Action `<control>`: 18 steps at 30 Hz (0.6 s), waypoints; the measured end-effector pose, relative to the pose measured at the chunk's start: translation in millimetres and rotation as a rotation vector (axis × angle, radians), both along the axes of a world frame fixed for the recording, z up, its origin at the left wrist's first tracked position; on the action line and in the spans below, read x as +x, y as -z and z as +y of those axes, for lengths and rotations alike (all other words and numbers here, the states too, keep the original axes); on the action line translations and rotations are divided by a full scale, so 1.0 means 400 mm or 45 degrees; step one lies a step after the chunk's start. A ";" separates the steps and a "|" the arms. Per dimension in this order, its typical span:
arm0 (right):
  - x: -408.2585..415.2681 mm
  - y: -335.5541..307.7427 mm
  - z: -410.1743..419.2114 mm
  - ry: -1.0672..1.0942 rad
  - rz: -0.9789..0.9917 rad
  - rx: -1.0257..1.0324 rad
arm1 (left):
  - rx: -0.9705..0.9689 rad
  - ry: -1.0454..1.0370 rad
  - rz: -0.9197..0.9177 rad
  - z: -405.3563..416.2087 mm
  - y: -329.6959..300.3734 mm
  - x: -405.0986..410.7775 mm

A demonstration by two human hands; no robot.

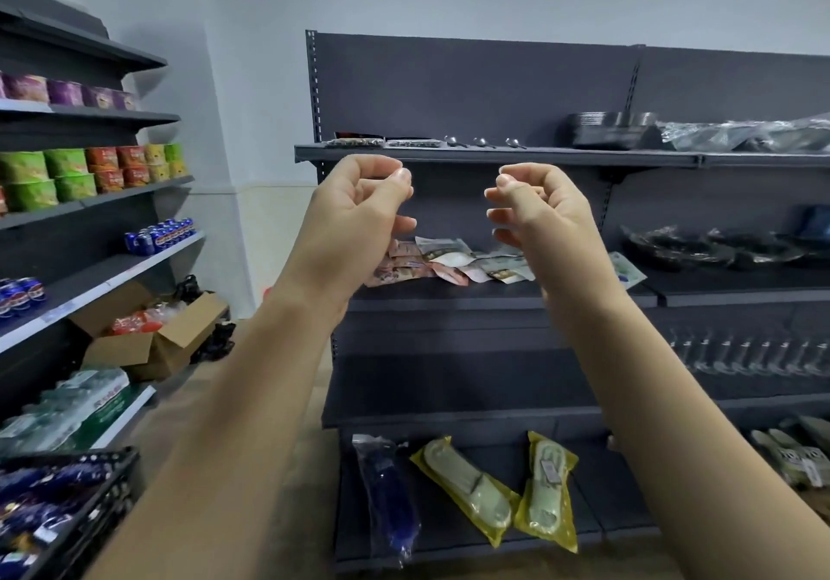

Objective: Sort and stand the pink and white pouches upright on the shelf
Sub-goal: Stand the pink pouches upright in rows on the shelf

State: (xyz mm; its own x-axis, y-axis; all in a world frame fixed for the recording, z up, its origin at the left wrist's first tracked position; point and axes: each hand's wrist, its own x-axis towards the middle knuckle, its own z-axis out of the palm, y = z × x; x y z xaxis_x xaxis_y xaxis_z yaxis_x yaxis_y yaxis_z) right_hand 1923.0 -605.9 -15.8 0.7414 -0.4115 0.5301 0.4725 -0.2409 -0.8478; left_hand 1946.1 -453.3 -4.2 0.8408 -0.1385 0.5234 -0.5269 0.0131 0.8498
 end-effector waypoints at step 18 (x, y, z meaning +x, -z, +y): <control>0.518 0.010 -0.012 0.114 0.019 0.015 | 0.071 0.116 0.016 -0.025 0.007 0.564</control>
